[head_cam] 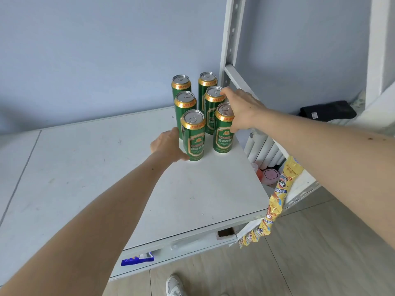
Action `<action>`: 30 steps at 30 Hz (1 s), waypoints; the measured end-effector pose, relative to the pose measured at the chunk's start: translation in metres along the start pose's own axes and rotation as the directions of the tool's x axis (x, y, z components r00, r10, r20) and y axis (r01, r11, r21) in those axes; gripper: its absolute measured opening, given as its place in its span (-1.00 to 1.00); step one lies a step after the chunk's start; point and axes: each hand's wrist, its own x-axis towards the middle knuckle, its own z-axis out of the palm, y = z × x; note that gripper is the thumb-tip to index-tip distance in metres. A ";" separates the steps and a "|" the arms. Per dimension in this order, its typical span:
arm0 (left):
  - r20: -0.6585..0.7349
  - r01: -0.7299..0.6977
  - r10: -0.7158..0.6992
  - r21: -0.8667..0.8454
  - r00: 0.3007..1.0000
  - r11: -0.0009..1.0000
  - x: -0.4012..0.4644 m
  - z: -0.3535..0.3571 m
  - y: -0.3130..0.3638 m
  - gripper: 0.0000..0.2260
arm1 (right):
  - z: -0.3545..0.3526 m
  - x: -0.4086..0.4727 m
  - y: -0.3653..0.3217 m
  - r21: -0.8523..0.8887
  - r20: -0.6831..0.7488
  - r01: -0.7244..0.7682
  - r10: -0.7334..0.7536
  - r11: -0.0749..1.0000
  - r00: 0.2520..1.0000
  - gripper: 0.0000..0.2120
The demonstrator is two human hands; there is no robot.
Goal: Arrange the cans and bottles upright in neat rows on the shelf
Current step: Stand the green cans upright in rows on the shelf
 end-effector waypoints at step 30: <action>-0.142 0.368 -0.349 0.140 0.926 0.919 -0.185 -0.126 -0.372 -0.66 | 0.045 -0.002 -0.382 -0.112 0.036 0.405 -0.403 0.908 0.914 -0.44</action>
